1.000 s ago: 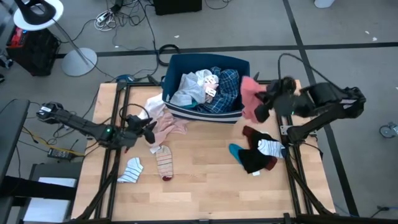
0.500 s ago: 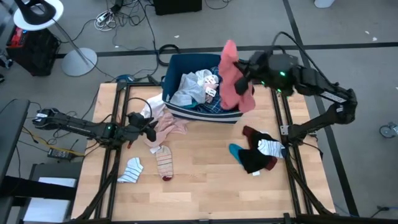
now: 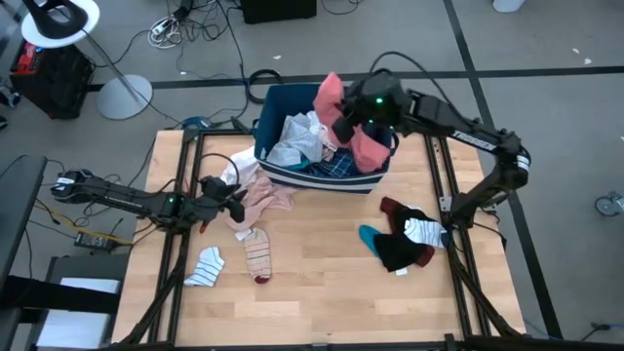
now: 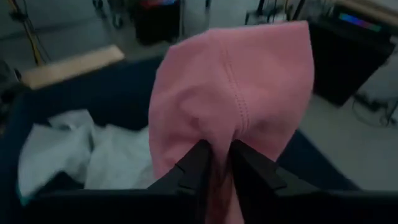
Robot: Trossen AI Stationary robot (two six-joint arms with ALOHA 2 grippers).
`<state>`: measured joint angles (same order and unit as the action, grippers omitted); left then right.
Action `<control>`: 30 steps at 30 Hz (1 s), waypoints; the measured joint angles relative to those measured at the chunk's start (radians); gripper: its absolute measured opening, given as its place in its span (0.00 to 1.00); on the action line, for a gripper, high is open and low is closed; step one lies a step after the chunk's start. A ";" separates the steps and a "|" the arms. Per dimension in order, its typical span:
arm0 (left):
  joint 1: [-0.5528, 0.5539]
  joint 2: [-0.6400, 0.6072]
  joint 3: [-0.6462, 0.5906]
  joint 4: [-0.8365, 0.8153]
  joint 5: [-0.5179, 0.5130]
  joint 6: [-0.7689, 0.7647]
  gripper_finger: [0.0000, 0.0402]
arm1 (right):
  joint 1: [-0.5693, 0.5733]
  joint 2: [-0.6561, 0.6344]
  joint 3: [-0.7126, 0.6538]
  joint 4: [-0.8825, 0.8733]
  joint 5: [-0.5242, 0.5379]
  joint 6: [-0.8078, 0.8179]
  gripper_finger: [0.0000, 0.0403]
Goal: Sort clothes
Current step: Put the pink boxer into the blue bin, then put the white boxer into the blue bin
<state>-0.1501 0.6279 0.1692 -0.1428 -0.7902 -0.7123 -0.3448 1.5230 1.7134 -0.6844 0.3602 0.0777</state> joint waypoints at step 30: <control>0.310 0.000 0.000 -0.112 0.101 0.003 0.39 | 0.216 -0.347 0.000 -0.654 -0.010 0.320 0.50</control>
<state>0.1602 0.6277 0.1692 -0.2545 -0.6896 -0.7097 -0.1292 1.1756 1.7138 -1.3380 0.3502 0.3977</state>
